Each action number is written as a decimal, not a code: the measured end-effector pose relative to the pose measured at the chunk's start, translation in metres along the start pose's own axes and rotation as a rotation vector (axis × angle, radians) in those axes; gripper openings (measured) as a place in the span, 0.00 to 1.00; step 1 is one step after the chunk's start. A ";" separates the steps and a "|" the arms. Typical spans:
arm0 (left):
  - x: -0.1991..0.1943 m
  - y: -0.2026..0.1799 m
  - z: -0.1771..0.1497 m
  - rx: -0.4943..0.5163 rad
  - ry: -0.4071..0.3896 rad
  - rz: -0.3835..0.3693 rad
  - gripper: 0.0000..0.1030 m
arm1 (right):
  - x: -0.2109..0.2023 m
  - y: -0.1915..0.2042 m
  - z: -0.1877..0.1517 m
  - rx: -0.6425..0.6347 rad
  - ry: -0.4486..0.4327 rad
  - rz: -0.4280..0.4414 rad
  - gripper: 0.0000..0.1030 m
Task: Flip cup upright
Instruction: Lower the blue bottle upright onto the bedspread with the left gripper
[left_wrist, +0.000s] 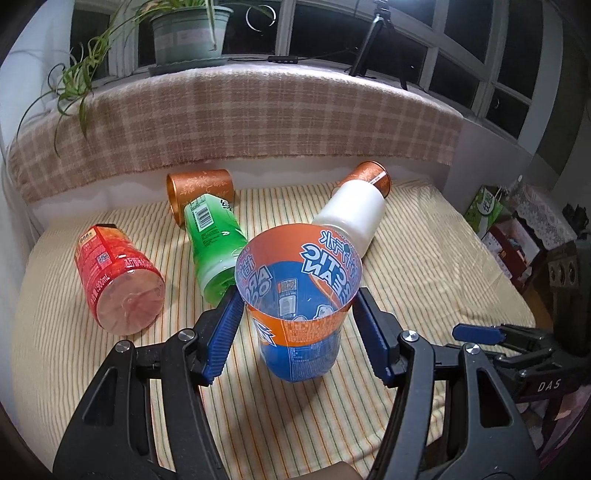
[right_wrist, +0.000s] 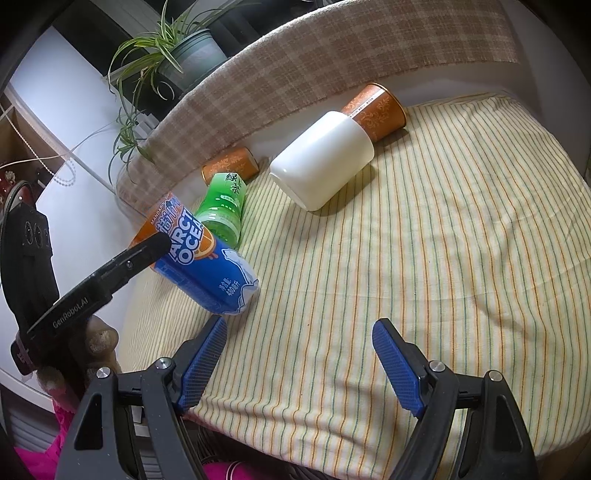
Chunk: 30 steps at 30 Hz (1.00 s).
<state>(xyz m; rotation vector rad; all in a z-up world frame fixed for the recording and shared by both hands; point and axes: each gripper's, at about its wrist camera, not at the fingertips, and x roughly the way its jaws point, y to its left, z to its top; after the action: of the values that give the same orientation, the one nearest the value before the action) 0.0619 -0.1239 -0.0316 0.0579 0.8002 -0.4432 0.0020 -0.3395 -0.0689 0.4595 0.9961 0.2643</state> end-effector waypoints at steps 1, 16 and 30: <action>0.000 -0.001 0.000 0.006 0.000 0.001 0.61 | 0.000 0.000 0.000 0.000 0.000 0.000 0.81; 0.000 -0.003 -0.002 0.009 0.012 -0.036 0.76 | -0.001 0.000 0.003 0.000 0.000 0.000 0.81; -0.010 0.013 -0.017 -0.035 0.045 -0.054 0.86 | -0.010 0.018 0.007 -0.080 -0.066 -0.052 0.83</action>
<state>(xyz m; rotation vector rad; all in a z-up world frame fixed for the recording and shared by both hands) 0.0496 -0.1054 -0.0381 0.0140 0.8546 -0.4802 0.0027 -0.3299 -0.0491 0.3668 0.9285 0.2396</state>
